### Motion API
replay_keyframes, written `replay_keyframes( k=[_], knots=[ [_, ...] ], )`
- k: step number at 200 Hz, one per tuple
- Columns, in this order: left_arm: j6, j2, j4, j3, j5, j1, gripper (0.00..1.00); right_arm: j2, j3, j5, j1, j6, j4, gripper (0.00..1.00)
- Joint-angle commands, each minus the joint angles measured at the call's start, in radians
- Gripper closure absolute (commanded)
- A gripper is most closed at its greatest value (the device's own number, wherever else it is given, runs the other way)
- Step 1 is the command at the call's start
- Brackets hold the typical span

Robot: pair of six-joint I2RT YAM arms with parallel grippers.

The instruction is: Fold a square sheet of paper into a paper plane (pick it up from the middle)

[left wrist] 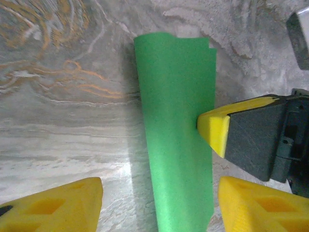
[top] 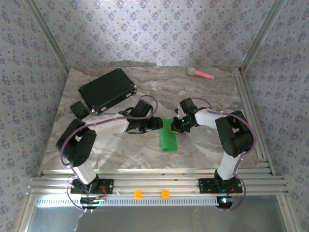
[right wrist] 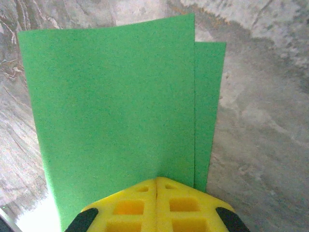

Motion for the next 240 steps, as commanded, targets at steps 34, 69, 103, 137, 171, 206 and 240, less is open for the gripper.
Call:
replay_keyframes(
  k=[34,69,103,137,171,206,240],
  knots=[
    [-0.008,0.113,-0.01,0.089,0.041,-0.032,0.41,0.035,-0.052,0.034,0.014,0.06,-0.02,0.93],
    [0.018,0.14,-0.007,0.095,0.067,-0.042,0.45,0.035,-0.054,0.034,0.014,0.061,-0.017,0.93],
    [0.093,0.161,-0.084,0.122,0.082,-0.047,0.5,0.034,-0.056,0.03,0.011,0.066,-0.012,0.9],
    [0.18,0.181,-0.169,0.148,0.075,-0.053,0.57,0.031,-0.047,0.0,0.01,0.074,0.004,0.86],
    [0.224,0.185,-0.204,0.152,0.038,-0.054,0.6,-0.001,-0.03,-0.087,-0.01,0.087,0.047,0.77],
    [0.252,0.183,-0.208,0.149,0.033,-0.052,0.61,-0.077,-0.004,-0.153,-0.056,0.092,0.051,0.7],
    [0.285,0.178,-0.208,0.153,0.04,-0.05,0.61,-0.128,-0.048,-0.113,-0.098,0.105,0.045,0.7]
  ],
)
